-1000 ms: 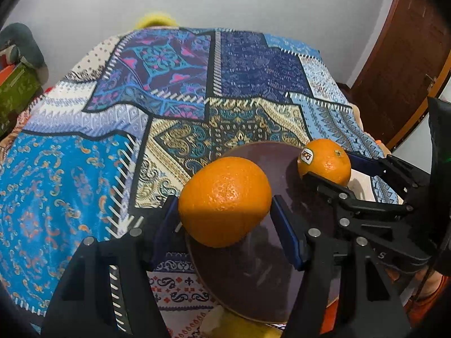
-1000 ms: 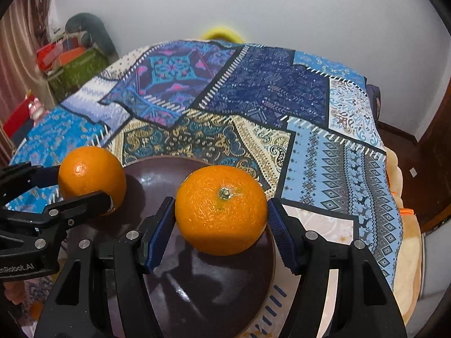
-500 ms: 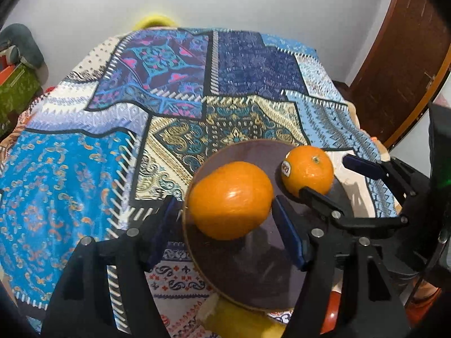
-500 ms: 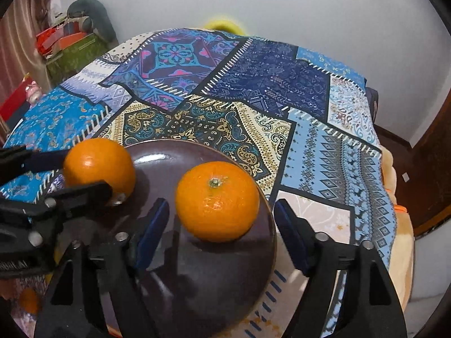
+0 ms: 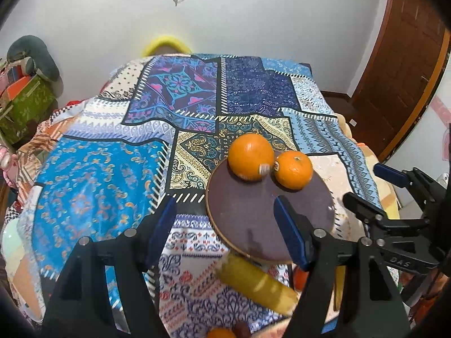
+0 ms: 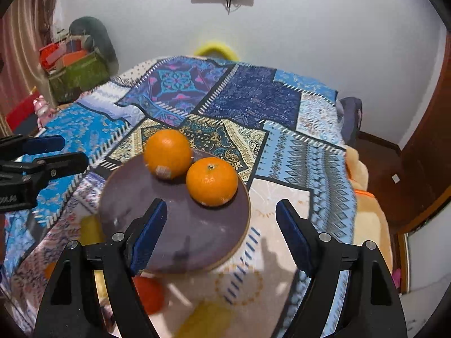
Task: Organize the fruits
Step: 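Lower both oranges onto the plate and open both grippers, then grasp a yellow corn cob with right gripper while left gripper grasps the other cob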
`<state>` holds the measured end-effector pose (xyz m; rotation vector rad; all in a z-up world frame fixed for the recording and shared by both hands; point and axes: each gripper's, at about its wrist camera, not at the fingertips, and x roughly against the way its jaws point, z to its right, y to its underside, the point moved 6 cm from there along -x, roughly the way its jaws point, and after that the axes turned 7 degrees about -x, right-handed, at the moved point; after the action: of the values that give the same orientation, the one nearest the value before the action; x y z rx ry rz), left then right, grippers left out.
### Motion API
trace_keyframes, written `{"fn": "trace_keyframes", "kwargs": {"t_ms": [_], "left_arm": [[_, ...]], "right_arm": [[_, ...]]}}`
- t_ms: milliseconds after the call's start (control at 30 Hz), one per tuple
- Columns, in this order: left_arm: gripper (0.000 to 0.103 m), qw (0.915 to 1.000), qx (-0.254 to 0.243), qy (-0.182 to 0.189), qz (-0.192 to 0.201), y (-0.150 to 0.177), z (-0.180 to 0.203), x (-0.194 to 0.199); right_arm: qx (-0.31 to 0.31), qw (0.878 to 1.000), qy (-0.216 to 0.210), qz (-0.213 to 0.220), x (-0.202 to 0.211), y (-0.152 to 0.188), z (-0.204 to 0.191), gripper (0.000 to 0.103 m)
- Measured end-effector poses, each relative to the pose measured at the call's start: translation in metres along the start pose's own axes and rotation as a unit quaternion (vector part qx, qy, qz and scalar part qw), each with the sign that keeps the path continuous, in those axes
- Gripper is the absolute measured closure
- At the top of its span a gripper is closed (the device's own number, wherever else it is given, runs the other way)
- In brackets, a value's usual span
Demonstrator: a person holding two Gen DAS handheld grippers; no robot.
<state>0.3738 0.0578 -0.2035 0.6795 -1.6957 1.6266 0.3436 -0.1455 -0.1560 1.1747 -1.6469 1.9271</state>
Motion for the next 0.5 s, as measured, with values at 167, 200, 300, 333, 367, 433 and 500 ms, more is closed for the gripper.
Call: {"fn": "trace_keyframes", "kwargs": {"t_ms": [167, 200, 300, 333, 367, 433, 500], "left_arm": [[0.025, 0.9999, -0.006, -0.008, 0.012, 0.010, 0.005, 0.029], [0.023, 0.9998, -0.007, -0.010, 0.013, 0.013, 0.006, 0.034], [0.021, 0.9998, -0.007, -0.009, 0.013, 0.023, 0.012, 0.043], [0.020, 0.9999, -0.007, -0.008, 0.011, 0.027, 0.014, 0.045], [0.020, 0.9999, -0.008, -0.008, 0.007, 0.032, 0.016, 0.045], [0.020, 0.9999, -0.011, -0.008, -0.002, 0.042, 0.021, 0.044], [0.020, 0.9999, -0.010, -0.004, -0.012, 0.052, 0.026, 0.041]], "right_arm": [[-0.007, 1.000, 0.004, 0.027, 0.037, 0.007, -0.001, 0.019], [-0.010, 0.999, 0.003, 0.030, 0.044, 0.009, 0.000, 0.019], [-0.016, 0.999, 0.001, 0.035, 0.058, 0.015, 0.001, 0.019], [-0.016, 0.999, 0.001, 0.035, 0.061, 0.018, 0.001, 0.019], [-0.016, 0.999, 0.003, 0.035, 0.064, 0.021, 0.001, 0.019], [-0.014, 0.999, 0.009, 0.036, 0.069, 0.029, 0.002, 0.019], [-0.011, 0.999, 0.013, 0.033, 0.072, 0.037, 0.003, 0.019]]}}
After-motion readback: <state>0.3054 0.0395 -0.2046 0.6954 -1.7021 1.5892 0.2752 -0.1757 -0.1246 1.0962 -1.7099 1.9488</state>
